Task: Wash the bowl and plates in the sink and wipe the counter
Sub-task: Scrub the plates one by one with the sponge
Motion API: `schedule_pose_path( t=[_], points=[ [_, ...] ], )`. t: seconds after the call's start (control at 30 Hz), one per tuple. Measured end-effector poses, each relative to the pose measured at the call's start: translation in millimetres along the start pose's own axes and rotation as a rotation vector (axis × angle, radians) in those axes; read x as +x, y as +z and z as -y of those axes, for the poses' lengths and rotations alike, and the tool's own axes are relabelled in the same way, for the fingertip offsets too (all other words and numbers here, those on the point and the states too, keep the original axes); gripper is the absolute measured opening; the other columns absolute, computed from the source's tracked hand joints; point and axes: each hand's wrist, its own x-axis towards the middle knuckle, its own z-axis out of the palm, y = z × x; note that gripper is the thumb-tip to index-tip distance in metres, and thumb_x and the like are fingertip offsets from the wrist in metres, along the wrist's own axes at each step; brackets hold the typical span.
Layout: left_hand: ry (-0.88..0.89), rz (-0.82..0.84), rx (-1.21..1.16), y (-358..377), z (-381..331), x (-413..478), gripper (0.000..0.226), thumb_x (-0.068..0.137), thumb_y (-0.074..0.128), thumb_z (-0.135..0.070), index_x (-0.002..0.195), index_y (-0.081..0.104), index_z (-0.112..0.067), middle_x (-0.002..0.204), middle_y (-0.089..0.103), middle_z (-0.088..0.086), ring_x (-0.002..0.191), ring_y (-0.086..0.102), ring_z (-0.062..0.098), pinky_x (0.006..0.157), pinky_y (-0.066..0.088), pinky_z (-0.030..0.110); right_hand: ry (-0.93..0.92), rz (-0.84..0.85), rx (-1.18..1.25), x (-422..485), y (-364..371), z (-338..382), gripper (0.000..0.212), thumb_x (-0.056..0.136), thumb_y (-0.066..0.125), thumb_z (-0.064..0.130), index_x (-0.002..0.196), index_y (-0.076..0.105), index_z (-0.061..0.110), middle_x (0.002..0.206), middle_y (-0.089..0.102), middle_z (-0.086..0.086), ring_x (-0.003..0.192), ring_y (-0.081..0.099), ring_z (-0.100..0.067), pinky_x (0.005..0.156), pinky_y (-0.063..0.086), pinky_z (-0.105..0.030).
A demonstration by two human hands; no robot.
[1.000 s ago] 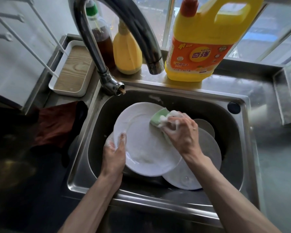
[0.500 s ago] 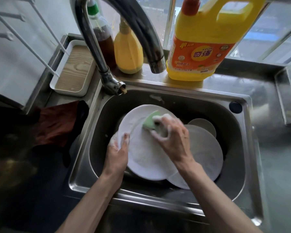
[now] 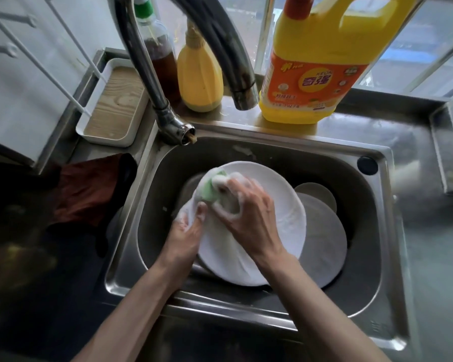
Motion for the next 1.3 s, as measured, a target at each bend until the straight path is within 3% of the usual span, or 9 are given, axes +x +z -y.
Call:
schedule_pose_path(
  t=[0.13,0.27,0.37,0.47,0.77,0.87,1.0,1.17,1.3],
  points=[
    [-0.024,-0.043,-0.001,-6.1,1.5,0.6,0.042,0.091,0.068,-0.023,0.130,0.062,-0.008,0.116,0.074,0.019,0.106,0.073,0.034,0.089,0.060,0.042,-0.036,-0.037,-0.071,23.7,-1.3,-9.8,0.025,0.092,0.075,0.027,0.115,0.068,0.020,0.106,0.064,-0.001,0.090,0.055,-0.021,0.079,0.044,-0.034],
    [0.010,-0.119,0.030,-15.9,-2.7,0.4,0.038,0.094,0.069,-0.015,0.131,0.061,-0.016,0.112,0.076,0.009,0.100,0.075,0.027,0.077,0.062,0.037,0.246,-0.208,-0.192,22.0,-14.0,-43.0,0.025,0.087,0.078,0.026,0.106,0.064,0.020,0.104,0.059,0.000,0.096,0.052,-0.024,0.084,0.045,-0.042],
    [0.024,-0.130,-0.018,-19.9,-4.9,0.9,0.046,0.089,0.072,-0.016,0.134,0.059,-0.017,0.115,0.076,0.006,0.101,0.075,0.023,0.076,0.062,0.031,0.444,-0.251,-0.041,12.9,-21.1,-52.2,0.033,0.083,0.081,0.029,0.110,0.062,0.023,0.115,0.052,-0.003,0.109,0.050,-0.026,0.087,0.051,-0.047],
    [-0.024,-0.079,-0.023,-18.6,-4.3,-3.1,0.055,0.080,0.076,-0.013,0.133,0.060,-0.015,0.116,0.076,0.008,0.104,0.074,0.025,0.079,0.062,0.032,0.504,-0.207,0.189,18.0,-30.2,-53.5,0.029,0.082,0.081,0.027,0.105,0.062,0.027,0.096,0.063,0.008,0.086,0.063,-0.013,0.077,0.056,-0.036],
    [-0.060,0.178,0.336,-7.8,-35.1,24.2,0.036,0.086,0.077,0.000,0.117,0.065,-0.014,0.098,0.078,0.002,0.090,0.075,0.013,0.070,0.058,0.022,0.202,0.176,0.186,49.5,-52.2,-42.1,0.040,0.075,0.086,0.020,0.110,0.066,0.023,0.100,0.065,0.012,0.092,0.062,-0.021,0.084,0.053,-0.043],
    [-0.062,0.282,0.346,-2.4,-39.0,33.1,0.038,0.089,0.075,0.000,0.124,0.065,-0.011,0.109,0.078,0.008,0.102,0.074,0.022,0.085,0.060,0.030,0.093,0.269,0.132,48.2,-37.4,-24.6,0.042,0.080,0.081,0.027,0.120,0.066,0.024,0.097,0.057,0.021,0.097,0.055,-0.020,0.089,0.048,-0.049],
    [0.024,0.178,0.335,-5.3,-31.5,27.3,0.034,0.091,0.075,-0.006,0.123,0.066,-0.011,0.109,0.077,0.010,0.104,0.074,0.027,0.085,0.061,0.031,0.094,0.086,0.141,38.8,-19.4,-20.3,0.036,0.080,0.078,0.037,0.113,0.068,0.025,0.107,0.068,0.001,0.103,0.060,-0.023,0.092,0.047,-0.047],
    [0.078,-0.143,0.179,-5.3,-19.9,14.2,0.027,0.092,0.075,-0.007,0.113,0.068,-0.021,0.095,0.078,0.000,0.087,0.075,0.018,0.069,0.060,0.028,0.452,-0.225,0.083,21.5,-25.2,-47.3,0.026,0.083,0.081,0.034,0.100,0.061,0.032,0.099,0.064,0.007,0.092,0.063,-0.022,0.083,0.054,-0.052],
    [0.070,-0.246,0.109,-0.3,-17.6,5.6,0.028,0.090,0.076,-0.006,0.113,0.068,-0.019,0.097,0.078,0.002,0.090,0.076,0.022,0.071,0.061,0.031,0.620,-0.220,0.221,-2.1,-21.3,-46.9,0.029,0.087,0.076,0.027,0.100,0.052,0.035,0.093,0.064,0.010,0.088,0.066,-0.016,0.082,0.059,-0.048]
  ],
)
